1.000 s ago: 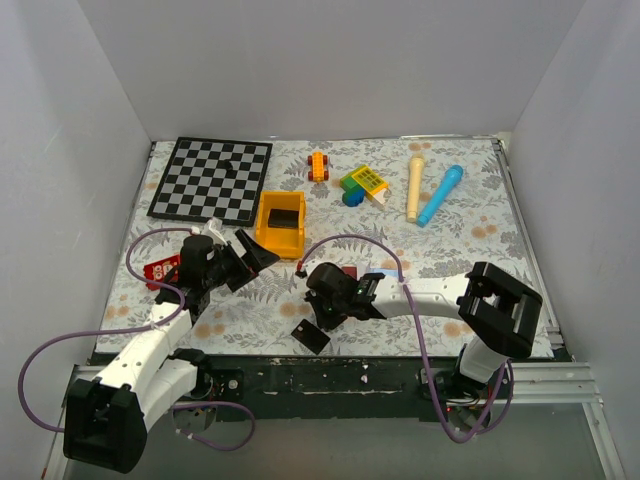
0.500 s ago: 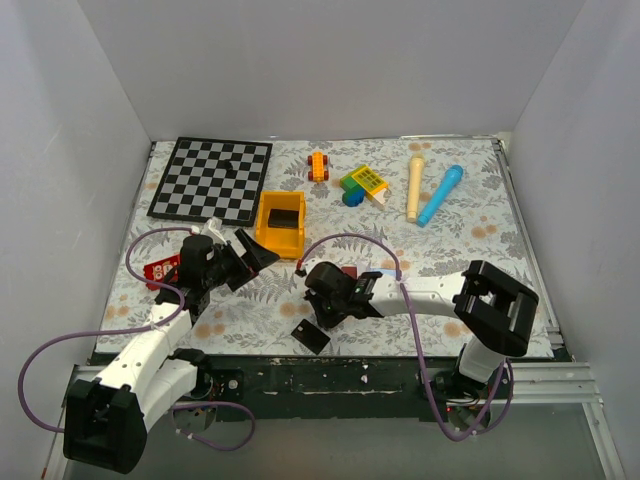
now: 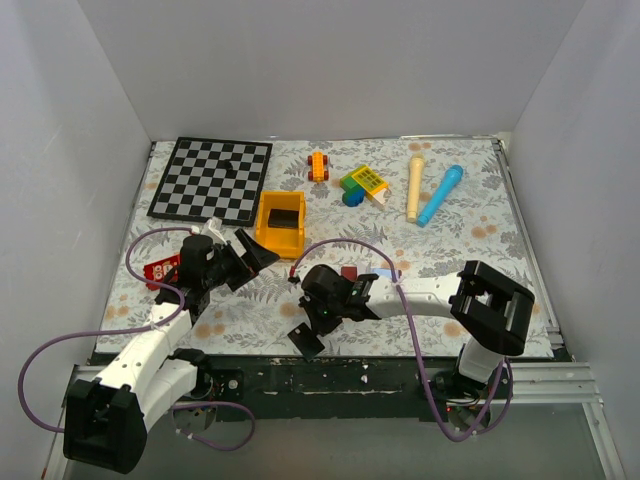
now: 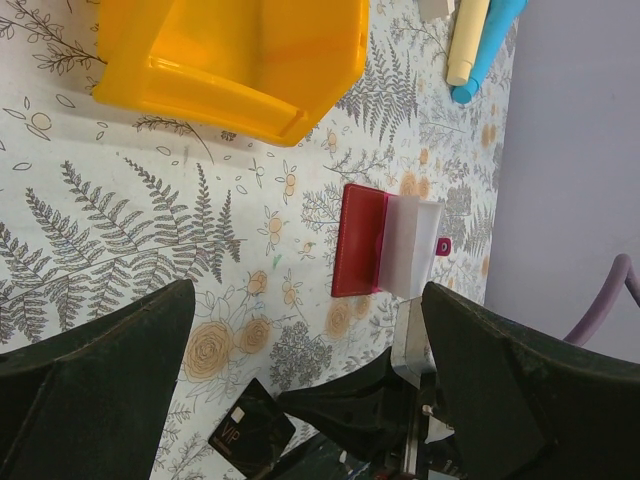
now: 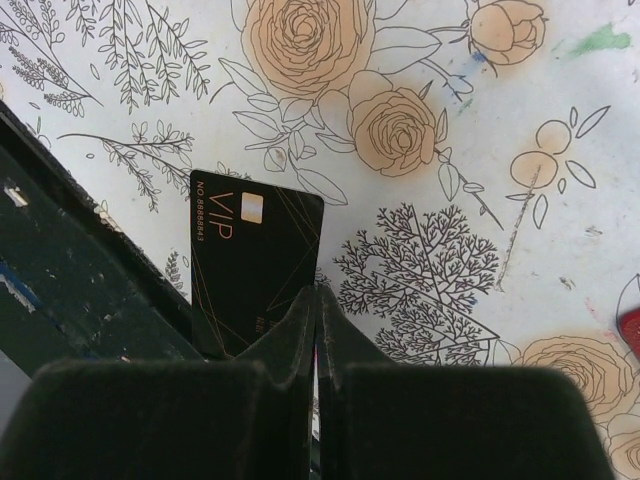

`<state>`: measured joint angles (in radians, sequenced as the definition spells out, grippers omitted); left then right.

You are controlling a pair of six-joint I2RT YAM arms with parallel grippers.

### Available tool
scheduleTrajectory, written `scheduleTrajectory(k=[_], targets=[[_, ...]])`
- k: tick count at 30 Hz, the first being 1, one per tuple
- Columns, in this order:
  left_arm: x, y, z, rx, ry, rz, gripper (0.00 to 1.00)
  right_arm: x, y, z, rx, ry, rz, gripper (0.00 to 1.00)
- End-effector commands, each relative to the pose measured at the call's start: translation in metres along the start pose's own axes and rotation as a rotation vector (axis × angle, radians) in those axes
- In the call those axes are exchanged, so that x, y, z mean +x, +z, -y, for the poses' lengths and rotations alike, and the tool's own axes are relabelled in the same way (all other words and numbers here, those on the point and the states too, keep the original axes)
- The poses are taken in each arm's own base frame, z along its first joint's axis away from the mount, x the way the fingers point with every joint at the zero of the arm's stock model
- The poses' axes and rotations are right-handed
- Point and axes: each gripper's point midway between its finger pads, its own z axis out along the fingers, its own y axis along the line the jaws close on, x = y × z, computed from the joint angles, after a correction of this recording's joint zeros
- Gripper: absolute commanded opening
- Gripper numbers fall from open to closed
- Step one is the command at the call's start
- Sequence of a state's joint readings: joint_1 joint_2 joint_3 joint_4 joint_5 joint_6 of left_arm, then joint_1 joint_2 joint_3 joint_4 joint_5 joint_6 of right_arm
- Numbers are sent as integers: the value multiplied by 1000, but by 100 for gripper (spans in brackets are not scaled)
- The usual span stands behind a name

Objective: Put the credit cards into the card holder
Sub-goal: Pick up the credit card at the corner of the board.

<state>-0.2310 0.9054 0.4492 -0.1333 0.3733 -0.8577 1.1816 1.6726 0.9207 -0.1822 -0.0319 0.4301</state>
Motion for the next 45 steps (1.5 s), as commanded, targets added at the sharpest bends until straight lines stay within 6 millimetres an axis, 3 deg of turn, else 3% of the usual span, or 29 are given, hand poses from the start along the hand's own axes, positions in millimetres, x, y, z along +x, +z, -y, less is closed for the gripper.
scheduleTrajectory(k=[1, 6, 11, 12, 13, 15, 16, 22, 27, 33, 36, 45], targets=[[-2, -2, 1, 11, 5, 16, 98, -12, -3, -14, -45, -29, 25, 1], [-2, -2, 1, 11, 1, 16, 98, -11, -3, -16, -51, -36, 21, 1], [-4, -3, 2, 14, 1, 24, 98, -20, -13, -5, 21, -26, 74, 4], [-4, -3, 3, 31, -2, 22, 98, -25, -19, -4, 30, -27, 96, 13], [-5, -3, 3, 49, -14, 21, 98, -27, -23, -5, 34, -28, 104, 29], [-11, -3, 3, 81, -43, 30, 98, -31, -32, -5, 39, -37, 109, 79], [-16, -4, 1, 86, -61, 39, 98, -31, -36, -7, 34, -42, 110, 86], [-28, -7, 3, 78, -38, 52, 98, -33, -51, -22, 16, -97, 133, 89], [-35, -15, -3, 43, -13, 86, 98, -20, -42, -43, 129, -248, 121, 91], [-65, -34, -44, -2, -145, 165, 98, -13, -29, -49, 189, -322, 150, 91], [-76, -40, -54, 16, -207, 190, 98, -15, -26, -51, 231, -375, 160, 91], [-80, -46, -46, 40, -190, 198, 98, -11, -12, -66, 292, -494, 140, 84]])
